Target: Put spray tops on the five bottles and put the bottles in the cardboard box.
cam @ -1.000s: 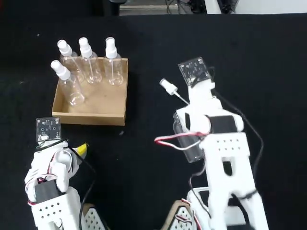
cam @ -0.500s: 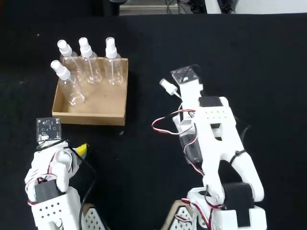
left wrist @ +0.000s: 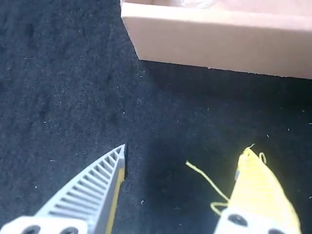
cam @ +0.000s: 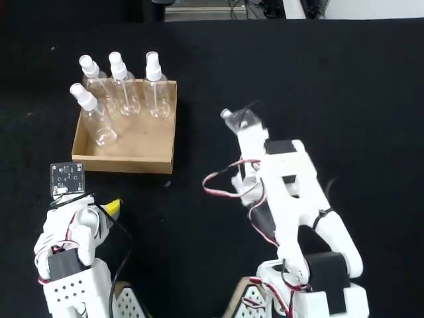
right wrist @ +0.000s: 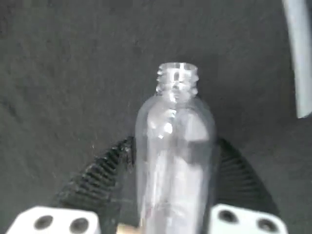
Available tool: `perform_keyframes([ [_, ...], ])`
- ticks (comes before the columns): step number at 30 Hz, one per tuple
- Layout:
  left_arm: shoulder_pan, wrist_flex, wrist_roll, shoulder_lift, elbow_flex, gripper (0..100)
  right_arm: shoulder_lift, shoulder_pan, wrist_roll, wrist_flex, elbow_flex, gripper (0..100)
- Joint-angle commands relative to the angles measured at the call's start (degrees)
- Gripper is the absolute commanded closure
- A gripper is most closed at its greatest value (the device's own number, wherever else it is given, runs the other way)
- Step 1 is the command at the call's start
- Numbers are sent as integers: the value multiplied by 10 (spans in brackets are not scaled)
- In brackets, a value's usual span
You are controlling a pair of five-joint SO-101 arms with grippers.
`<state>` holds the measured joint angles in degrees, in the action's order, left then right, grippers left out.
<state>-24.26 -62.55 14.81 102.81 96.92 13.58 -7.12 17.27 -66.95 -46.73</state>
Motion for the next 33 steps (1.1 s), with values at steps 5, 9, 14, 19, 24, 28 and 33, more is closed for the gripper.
perform_keyframes([
  [5, 6, -2, 5, 3, 5, 661, 8, -41, 28, -21, -7, 731],
  [9, 5, -2, 5, 3, 5, 661, 4, -45, 31, -34, -18, 779],
  [14, 6, -2, 5, 3, 5, 661, 9, -47, 44, -30, -15, 945],
  [19, 6, -2, 5, 3, 5, 661, 28, -48, -60, -49, 70, 972],
  [24, 5, -3, 5, 3, 5, 661, 31, -82, -230, -54, 125, 892],
  [28, 4, -3, 5, 3, 5, 661, 33, -137, -300, -51, 129, 725],
  [33, 5, -2, 5, 3, 5, 661, 44, -186, -302, -63, 145, 645],
])
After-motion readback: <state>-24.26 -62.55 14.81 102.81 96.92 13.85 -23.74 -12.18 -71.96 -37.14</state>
